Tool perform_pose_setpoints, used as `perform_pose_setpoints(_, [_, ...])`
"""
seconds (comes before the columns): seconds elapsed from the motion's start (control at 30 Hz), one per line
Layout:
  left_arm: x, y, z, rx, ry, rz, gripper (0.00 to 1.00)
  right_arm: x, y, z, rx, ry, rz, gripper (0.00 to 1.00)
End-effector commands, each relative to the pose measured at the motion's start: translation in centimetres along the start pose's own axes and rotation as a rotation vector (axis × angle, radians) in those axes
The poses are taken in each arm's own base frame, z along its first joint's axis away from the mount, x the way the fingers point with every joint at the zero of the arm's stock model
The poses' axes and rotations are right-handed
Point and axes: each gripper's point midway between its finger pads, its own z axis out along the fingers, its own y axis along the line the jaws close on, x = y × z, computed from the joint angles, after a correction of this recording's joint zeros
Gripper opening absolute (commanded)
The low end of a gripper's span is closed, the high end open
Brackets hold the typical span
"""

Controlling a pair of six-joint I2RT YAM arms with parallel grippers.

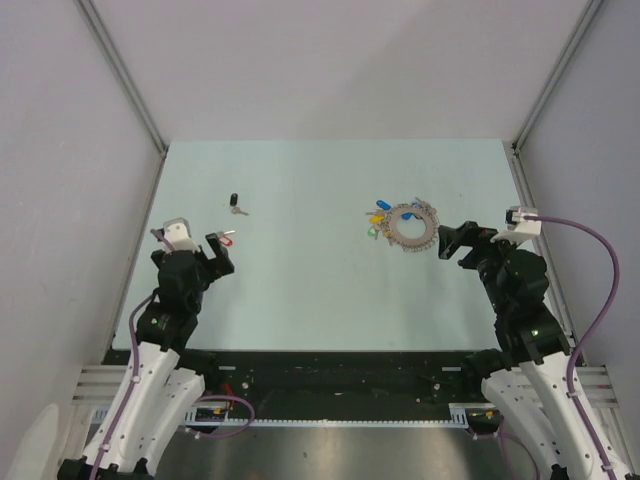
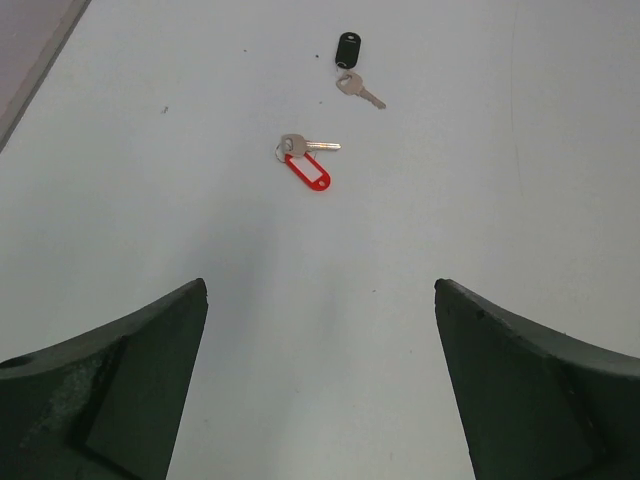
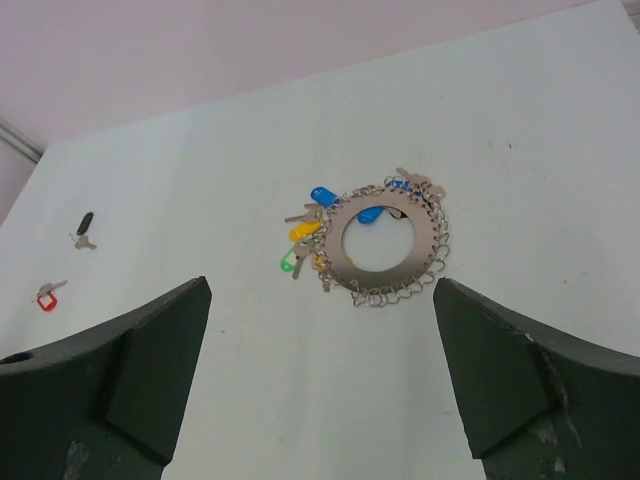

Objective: Put the keys on the keyring

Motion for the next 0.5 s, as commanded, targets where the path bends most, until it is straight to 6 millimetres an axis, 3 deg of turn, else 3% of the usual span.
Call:
perform_pose_setpoints(0.0, [-2.2, -0.8, 0.8, -0.001, -0.044, -0.036, 1.0, 0.1, -0.1, 0.2, 0.001, 0.003, -0.017, 1.0])
perform_pose_setpoints(0.23, [-1.7, 0.3, 3.6, -0.077, 0.007, -0.026, 1.0, 0.5, 0.2, 0.5, -0.015, 0.018, -0.033, 1.0])
perform_pose_setpoints(0.47, [-1.5, 3.2, 7.2, -0.1, 0.058, -0.177, 0.99, 2.2, 1.7, 0.8, -0.074, 0.063, -0.073, 1.0])
